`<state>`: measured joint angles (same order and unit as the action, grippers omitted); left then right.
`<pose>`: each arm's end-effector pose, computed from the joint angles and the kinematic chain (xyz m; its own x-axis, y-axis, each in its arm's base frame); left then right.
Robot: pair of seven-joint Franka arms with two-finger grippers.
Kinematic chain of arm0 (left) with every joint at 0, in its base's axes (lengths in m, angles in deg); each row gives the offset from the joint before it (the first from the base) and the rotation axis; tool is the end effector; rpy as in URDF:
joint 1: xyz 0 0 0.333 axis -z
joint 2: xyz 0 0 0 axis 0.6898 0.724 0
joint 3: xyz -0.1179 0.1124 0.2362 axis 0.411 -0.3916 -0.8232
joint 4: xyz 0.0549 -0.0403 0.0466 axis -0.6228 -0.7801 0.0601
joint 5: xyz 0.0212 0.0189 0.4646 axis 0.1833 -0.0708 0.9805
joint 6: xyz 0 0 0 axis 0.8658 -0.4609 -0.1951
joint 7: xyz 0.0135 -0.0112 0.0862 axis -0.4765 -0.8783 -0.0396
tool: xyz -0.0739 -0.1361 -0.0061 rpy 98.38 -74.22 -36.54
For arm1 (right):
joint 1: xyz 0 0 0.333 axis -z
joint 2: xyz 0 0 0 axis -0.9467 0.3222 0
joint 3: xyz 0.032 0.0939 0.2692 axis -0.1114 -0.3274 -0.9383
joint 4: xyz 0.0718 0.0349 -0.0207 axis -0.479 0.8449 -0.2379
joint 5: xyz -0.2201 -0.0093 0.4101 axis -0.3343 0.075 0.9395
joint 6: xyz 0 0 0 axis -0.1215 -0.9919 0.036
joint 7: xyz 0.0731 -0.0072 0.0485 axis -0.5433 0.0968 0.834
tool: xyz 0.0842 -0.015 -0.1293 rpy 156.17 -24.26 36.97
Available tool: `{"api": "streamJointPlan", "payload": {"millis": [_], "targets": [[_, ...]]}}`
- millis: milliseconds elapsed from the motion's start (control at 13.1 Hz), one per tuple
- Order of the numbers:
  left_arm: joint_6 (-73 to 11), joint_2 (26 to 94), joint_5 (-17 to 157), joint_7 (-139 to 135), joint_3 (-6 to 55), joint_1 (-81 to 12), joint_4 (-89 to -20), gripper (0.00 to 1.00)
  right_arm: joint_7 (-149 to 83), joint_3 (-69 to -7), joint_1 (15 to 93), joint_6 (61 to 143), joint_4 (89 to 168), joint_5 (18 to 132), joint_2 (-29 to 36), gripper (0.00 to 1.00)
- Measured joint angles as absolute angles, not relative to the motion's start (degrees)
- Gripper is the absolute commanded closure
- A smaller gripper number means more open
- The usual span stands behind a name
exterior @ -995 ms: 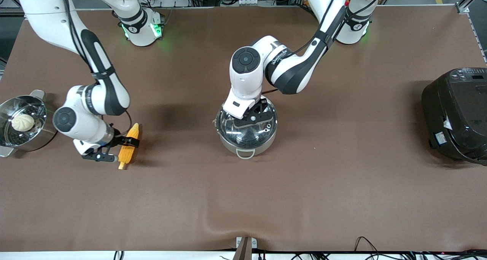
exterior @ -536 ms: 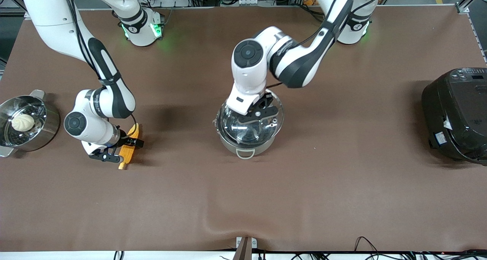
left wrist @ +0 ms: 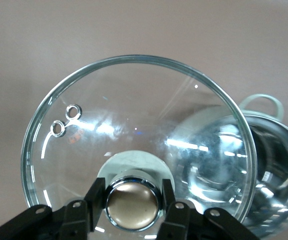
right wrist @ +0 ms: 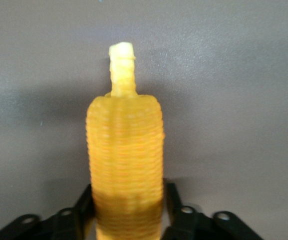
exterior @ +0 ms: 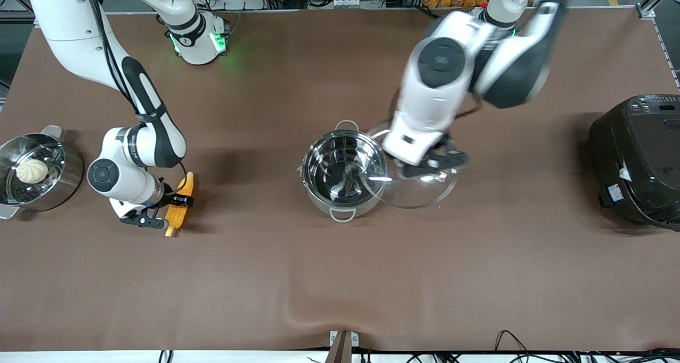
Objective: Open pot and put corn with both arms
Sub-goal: 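Lift the glass lid off the pot with the left gripper and carry it aside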
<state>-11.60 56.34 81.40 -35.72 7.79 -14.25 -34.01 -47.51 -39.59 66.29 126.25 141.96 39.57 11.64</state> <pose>0.6278 -0.3686 0.4032 0.9882 0.1520 -0.0212 0.1505 -0.9869 -0.0580 0.6328 0.0087 0.0495 0.9847 -0.1589 -0.0710 -0.1570 -0.9871 0.0311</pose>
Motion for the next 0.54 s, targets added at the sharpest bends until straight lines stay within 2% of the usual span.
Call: {"api": "streamJointPlan", "payload": {"millis": [383, 536], "targets": [[-11.72, 51.66, 81.47, -13.18, 7.61, -27.30, -44.21, 1.00, -47.07, -40.03, 66.05, 125.01, 141.26, 39.03, 11.50, 1.00], [-15.99, 51.26, 81.59, -7.17, 7.55, -31.93, -48.97, 1.00, -46.59, -40.46, 65.67, 122.83, 140.18, 39.02, 10.57, 1.00]]}}
